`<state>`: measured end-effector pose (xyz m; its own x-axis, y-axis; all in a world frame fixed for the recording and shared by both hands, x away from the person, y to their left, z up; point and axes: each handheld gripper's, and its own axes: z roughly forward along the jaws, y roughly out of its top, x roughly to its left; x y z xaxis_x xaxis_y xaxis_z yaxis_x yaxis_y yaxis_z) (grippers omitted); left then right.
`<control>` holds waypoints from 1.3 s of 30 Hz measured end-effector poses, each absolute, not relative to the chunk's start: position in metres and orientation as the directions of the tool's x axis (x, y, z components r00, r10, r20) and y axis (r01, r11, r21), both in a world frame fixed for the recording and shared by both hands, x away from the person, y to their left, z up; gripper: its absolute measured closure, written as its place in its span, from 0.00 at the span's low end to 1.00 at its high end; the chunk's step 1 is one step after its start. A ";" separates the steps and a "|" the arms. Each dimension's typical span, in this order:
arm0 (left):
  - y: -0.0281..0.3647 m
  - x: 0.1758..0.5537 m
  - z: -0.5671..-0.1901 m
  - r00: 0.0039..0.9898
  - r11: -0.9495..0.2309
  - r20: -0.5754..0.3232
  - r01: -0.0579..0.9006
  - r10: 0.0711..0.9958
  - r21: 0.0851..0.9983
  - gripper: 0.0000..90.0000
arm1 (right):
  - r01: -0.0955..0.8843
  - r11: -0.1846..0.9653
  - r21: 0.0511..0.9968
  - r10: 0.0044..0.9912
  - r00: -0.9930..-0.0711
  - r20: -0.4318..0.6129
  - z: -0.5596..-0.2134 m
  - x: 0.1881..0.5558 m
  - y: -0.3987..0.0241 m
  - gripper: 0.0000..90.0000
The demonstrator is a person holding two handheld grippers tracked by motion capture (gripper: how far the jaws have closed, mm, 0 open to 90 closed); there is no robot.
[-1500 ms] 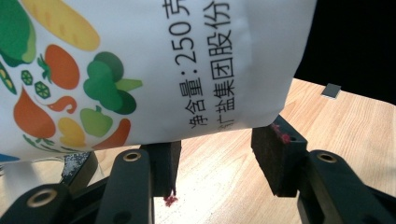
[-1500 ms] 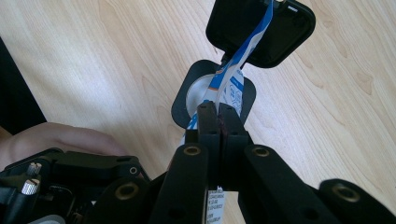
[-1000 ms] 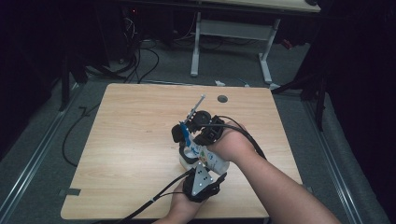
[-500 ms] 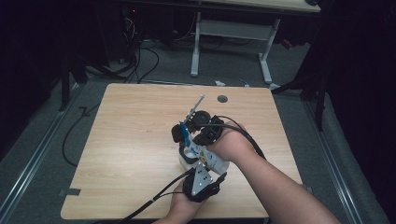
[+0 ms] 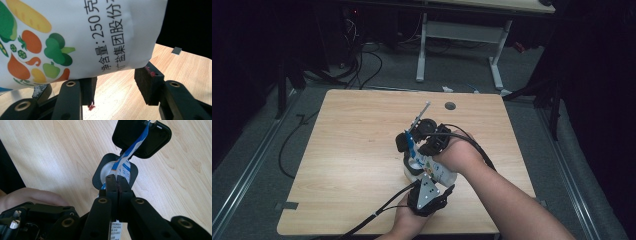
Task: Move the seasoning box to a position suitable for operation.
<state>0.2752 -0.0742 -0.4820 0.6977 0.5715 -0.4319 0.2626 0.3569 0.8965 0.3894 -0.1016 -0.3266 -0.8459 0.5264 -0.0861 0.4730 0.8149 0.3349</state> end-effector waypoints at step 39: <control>-0.069 0.274 -0.496 0.699 0.320 -0.410 0.265 0.587 0.910 0.62 | 0.470 0.811 0.349 0.526 -0.846 -0.083 -0.327 0.385 -0.107 1.00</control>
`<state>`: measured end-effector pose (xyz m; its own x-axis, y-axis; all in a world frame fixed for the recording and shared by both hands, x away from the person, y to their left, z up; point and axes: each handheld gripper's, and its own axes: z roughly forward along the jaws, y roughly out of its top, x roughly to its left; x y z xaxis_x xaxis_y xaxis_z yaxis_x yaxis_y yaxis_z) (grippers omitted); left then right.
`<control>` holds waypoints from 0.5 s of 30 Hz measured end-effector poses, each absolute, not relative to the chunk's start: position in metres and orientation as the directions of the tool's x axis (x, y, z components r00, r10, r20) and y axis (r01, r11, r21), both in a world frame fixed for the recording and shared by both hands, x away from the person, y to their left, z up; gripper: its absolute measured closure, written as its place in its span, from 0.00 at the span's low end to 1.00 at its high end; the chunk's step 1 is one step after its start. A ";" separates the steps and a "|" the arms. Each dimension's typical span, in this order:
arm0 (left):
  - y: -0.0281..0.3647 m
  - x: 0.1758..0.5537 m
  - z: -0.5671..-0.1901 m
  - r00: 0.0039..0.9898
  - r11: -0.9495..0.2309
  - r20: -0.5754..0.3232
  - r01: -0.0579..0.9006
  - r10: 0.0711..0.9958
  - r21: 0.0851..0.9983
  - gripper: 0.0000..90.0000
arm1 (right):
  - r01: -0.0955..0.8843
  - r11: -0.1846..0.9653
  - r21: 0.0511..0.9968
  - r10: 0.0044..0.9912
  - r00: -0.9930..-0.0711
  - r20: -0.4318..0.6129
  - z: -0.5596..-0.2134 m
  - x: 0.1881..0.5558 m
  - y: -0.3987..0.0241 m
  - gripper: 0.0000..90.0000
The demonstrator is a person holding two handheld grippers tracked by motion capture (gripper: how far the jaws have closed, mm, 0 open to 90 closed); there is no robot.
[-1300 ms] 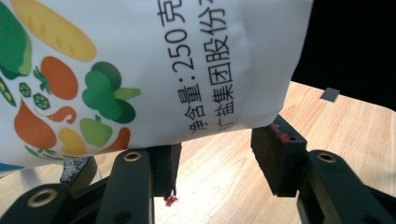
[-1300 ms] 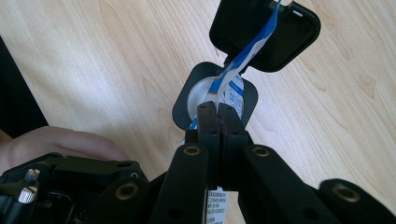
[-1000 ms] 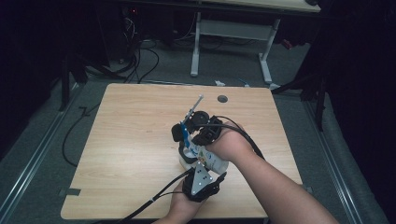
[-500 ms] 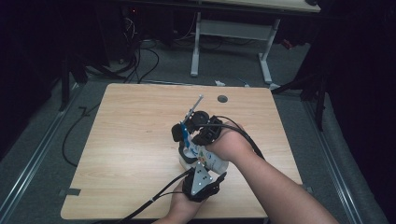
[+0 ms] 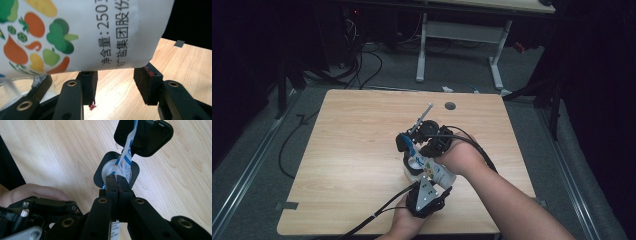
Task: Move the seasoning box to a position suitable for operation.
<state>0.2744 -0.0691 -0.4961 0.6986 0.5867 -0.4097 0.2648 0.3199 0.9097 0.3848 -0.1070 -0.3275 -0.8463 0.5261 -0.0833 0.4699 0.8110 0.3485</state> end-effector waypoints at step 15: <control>-0.062 0.275 -0.513 0.684 0.283 -0.406 0.292 0.606 0.914 0.65 | 0.492 0.792 0.362 0.547 -0.835 -0.064 -0.334 0.382 -0.118 1.00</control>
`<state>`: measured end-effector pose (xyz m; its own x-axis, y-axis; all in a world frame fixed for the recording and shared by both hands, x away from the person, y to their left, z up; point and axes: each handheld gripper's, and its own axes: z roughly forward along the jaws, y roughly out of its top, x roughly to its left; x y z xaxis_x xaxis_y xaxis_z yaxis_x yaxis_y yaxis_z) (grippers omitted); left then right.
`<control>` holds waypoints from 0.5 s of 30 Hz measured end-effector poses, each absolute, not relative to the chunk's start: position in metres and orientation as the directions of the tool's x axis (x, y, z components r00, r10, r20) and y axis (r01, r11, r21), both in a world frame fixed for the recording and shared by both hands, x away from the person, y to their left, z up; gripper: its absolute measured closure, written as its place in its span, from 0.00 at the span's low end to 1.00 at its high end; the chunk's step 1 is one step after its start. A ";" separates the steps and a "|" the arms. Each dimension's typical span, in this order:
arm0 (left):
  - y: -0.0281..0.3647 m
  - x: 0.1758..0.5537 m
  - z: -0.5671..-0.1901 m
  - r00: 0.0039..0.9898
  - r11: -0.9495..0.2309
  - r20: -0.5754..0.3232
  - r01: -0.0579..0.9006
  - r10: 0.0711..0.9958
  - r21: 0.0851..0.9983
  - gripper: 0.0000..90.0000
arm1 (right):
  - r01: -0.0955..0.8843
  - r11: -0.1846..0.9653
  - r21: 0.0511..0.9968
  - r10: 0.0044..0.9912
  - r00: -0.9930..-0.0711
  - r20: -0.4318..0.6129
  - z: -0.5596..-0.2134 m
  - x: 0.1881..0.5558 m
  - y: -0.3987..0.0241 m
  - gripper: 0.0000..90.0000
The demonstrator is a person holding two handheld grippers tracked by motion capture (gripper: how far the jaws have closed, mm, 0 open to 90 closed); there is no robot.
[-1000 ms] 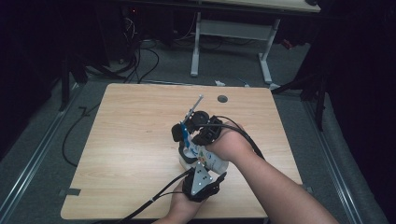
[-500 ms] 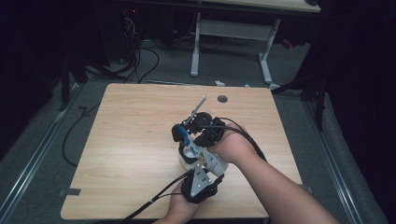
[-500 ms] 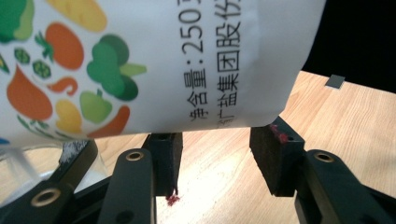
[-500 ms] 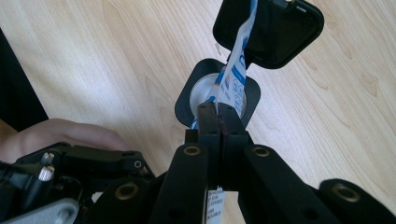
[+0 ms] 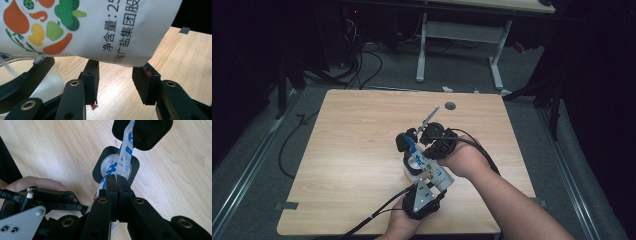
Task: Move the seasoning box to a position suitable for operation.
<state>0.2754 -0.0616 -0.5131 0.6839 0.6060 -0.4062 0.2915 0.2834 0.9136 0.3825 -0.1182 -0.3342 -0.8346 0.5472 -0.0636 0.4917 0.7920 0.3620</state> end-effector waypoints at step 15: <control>-0.059 0.278 -0.520 0.669 0.267 -0.411 0.312 0.620 0.912 0.66 | 0.512 0.774 0.372 0.565 -0.824 -0.044 -0.337 0.381 -0.125 1.00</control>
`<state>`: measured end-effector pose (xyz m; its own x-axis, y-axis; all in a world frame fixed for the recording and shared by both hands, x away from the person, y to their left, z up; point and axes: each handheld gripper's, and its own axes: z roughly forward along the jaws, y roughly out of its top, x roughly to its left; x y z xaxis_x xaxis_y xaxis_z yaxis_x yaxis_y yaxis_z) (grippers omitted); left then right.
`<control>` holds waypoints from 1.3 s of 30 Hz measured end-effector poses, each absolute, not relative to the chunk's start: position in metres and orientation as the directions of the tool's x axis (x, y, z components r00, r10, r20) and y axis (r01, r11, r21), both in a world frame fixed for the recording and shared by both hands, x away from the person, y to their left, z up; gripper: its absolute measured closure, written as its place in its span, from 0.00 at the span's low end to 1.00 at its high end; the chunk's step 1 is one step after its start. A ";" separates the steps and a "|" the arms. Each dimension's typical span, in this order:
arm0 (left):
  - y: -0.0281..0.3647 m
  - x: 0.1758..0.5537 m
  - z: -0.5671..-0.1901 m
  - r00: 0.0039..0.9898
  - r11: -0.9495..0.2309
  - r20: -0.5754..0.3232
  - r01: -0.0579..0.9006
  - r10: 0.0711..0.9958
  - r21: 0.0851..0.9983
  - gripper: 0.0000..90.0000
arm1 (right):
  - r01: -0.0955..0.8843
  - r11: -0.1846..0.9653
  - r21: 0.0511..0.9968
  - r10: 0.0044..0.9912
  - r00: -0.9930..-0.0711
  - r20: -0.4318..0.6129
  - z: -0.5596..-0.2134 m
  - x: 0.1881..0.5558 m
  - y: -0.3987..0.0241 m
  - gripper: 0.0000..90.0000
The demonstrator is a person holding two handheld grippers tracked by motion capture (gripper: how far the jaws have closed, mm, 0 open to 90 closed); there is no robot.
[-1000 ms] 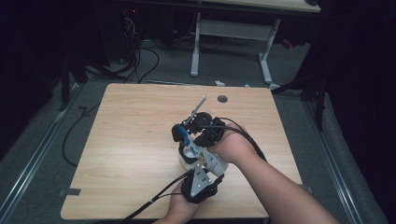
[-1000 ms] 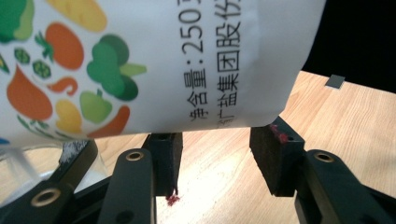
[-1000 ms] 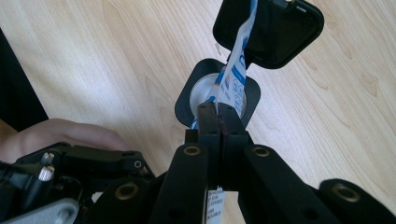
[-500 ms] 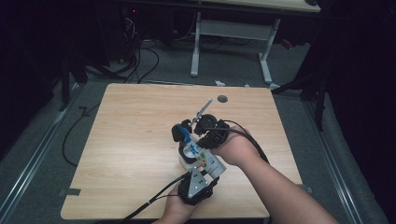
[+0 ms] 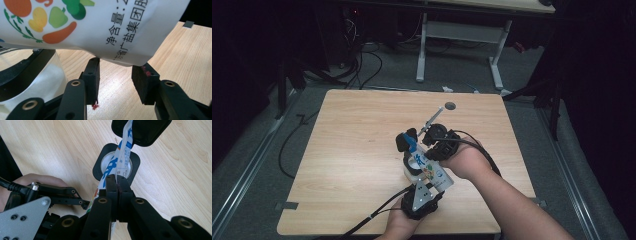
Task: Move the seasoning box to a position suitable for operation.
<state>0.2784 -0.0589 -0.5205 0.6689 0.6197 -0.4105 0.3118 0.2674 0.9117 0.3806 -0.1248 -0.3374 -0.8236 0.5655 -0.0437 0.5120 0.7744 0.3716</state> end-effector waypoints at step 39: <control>-0.047 0.292 -0.529 0.606 0.258 -0.437 0.363 0.665 0.895 0.67 | 0.521 0.716 0.466 0.590 -0.808 -0.003 -0.344 0.371 -0.138 1.00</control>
